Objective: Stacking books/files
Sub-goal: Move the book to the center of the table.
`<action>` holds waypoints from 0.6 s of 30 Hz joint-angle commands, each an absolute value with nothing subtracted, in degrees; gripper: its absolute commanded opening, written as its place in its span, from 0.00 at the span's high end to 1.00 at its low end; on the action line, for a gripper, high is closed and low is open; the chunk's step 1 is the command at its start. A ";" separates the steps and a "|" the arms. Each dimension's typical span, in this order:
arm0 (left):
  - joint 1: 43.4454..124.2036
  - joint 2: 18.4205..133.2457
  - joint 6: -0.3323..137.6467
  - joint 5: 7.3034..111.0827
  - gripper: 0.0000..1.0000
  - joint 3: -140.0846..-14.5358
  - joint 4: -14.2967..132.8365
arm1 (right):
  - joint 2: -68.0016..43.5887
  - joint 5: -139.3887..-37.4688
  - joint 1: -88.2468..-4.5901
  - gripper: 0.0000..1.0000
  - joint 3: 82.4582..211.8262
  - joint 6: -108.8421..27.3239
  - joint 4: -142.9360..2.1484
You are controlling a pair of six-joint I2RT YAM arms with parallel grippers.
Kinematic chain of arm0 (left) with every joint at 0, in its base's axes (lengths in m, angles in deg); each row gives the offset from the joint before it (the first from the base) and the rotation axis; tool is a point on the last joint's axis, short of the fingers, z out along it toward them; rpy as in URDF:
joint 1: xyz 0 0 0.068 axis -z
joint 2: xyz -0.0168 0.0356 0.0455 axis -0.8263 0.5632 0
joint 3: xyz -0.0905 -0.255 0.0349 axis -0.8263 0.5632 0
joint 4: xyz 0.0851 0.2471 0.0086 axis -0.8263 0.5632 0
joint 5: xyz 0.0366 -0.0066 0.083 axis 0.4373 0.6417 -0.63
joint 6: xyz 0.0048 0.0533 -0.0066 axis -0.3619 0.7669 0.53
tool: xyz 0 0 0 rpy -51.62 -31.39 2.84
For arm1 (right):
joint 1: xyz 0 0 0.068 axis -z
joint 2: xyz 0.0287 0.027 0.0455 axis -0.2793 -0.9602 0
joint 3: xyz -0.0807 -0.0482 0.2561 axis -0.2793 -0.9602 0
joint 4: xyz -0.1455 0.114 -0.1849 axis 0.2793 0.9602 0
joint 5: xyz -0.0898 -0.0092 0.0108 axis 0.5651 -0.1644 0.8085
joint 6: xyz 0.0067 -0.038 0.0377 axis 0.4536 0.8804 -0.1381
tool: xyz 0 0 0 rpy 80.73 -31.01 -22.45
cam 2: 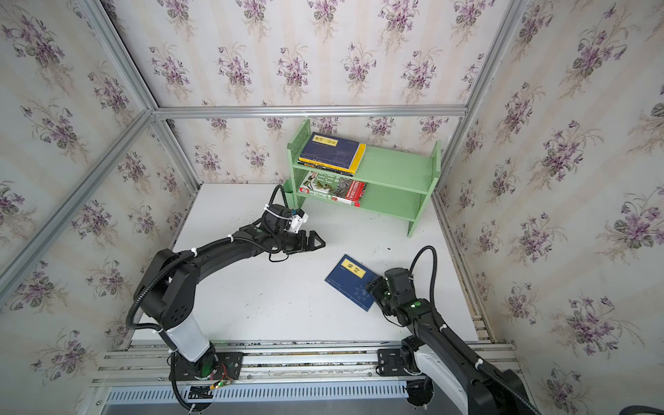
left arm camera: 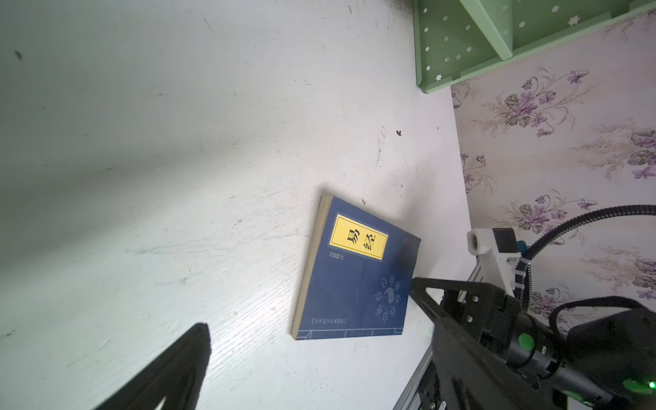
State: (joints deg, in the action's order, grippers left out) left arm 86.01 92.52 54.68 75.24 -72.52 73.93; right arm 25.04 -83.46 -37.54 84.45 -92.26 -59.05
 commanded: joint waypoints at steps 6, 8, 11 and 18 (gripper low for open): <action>82.27 89.50 53.93 75.83 0.00 -69.67 73.56 | 7.96 -81.36 -51.18 0.30 94.73 -99.07 -67.45; 80.86 88.85 52.33 75.69 0.00 -68.09 73.56 | 4.60 -82.72 -52.36 0.30 100.25 -96.63 -66.72; 78.99 88.22 48.65 75.23 0.00 -65.56 73.56 | 3.30 -83.04 -52.84 0.30 105.55 -94.54 -62.50; 79.11 87.55 40.16 74.46 0.00 -63.53 73.30 | 13.55 -73.39 -50.24 0.28 111.59 -86.34 -42.00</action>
